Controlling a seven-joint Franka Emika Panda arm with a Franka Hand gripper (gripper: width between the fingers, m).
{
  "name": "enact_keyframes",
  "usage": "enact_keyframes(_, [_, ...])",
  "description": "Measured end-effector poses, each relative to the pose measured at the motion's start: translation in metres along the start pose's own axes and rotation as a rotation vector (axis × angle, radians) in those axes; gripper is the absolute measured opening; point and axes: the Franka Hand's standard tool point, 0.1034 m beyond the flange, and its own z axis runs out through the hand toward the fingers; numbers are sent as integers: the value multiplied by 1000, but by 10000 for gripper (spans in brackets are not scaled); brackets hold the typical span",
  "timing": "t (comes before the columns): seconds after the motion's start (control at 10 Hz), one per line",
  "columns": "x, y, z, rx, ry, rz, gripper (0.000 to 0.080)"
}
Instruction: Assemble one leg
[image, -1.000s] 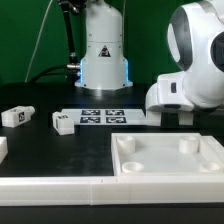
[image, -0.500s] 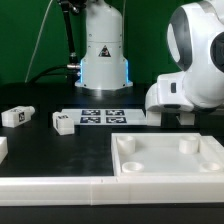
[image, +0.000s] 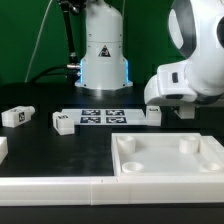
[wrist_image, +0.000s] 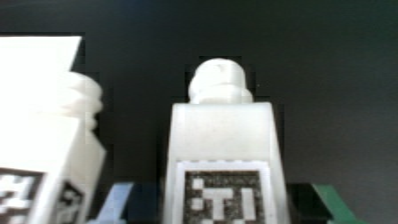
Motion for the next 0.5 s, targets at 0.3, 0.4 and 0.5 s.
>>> enact_keyframes(0.3, [-17,6,-27,-4,13,5,288])
enact_keyframes(0.4, [-18,5,-26,-2,16,4,288])
enact_keyframes(0.5, [-15,4,-26,0,27,4,288])
